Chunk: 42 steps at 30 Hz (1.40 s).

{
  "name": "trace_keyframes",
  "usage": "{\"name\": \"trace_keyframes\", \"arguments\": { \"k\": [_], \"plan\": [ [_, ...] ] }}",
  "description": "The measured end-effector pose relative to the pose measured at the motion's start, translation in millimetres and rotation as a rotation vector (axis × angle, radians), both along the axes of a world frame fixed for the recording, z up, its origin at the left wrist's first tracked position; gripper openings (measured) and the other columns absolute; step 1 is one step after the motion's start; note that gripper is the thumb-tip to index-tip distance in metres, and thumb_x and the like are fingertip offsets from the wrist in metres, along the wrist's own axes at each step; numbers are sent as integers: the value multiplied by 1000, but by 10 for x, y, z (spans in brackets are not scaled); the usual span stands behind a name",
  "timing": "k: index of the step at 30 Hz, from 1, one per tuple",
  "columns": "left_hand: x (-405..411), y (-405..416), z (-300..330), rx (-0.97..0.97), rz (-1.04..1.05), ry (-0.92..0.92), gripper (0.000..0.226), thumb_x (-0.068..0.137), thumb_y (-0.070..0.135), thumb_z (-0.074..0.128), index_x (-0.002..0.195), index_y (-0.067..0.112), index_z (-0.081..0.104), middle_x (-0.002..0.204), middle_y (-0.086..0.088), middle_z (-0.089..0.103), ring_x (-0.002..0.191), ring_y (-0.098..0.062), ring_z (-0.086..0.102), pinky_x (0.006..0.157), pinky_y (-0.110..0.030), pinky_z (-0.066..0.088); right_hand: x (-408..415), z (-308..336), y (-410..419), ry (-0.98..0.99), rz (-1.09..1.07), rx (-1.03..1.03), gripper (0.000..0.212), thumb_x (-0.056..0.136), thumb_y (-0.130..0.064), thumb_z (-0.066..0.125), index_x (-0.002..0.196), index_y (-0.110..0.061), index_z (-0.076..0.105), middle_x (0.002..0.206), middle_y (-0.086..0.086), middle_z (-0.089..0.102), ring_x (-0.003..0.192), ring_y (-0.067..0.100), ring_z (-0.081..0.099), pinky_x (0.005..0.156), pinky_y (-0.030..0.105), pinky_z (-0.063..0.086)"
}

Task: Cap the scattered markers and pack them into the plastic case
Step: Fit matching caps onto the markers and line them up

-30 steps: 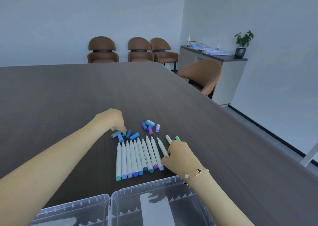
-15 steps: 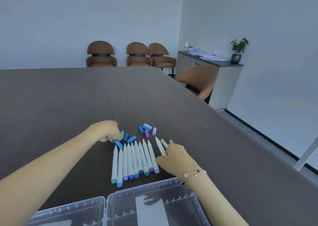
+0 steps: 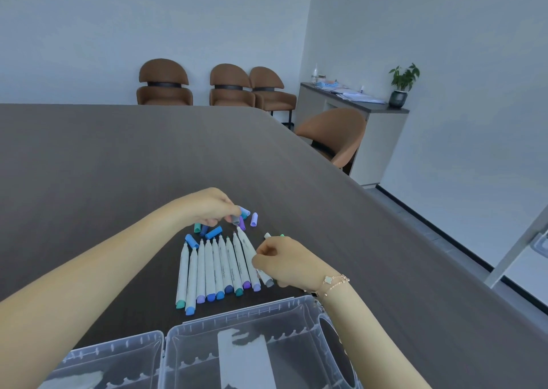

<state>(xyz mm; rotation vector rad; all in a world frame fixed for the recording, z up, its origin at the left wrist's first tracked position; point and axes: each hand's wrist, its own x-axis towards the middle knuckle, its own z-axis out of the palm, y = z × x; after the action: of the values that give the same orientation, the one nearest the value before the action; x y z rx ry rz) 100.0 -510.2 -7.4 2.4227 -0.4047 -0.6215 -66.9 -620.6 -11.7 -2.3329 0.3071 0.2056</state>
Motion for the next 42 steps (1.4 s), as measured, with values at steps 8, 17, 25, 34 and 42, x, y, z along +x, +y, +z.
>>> {"name": "trace_keyframes", "arguments": {
  "k": [8,17,25,34,42],
  "plan": [
    [-80,-91,-30,-3,-11,45,27,88,24,58,102,2,69,79,-9,45,48,-11,25,48,-22,25,24,-39,-29,8,-36,23,33,94,-26,45,103,0,62,65,2,42,48,8,37,46,14,34],
    [-34,-77,-38,-93,36,-68,21,85,22,60,95,7,71,88,-4,64,70,-17,40,60,-22,39,49,-50,-31,31,-54,48,34,95,-26,44,110,-2,62,70,4,44,51,9,38,48,14,35],
    [-86,-109,-90,-53,-26,-77,21,87,23,57,96,8,70,91,-7,63,65,-14,42,58,-21,40,34,-56,-40,-10,-77,92,20,94,-24,44,89,-9,57,64,1,44,49,8,38,47,15,34],
    [-162,-107,-58,-44,-108,-105,18,91,26,56,90,10,65,90,-7,67,65,-14,46,54,-20,39,93,-124,-51,-5,-130,136,33,95,-27,46,104,-1,64,83,10,53,53,10,40,51,17,37],
    [-244,-164,-3,0,-221,-343,25,94,31,54,84,11,65,85,-2,70,80,-16,60,66,-24,44,109,-129,-45,-29,-216,212,28,97,-24,46,107,-4,63,84,6,58,69,14,53,60,18,46]
  ]
}}
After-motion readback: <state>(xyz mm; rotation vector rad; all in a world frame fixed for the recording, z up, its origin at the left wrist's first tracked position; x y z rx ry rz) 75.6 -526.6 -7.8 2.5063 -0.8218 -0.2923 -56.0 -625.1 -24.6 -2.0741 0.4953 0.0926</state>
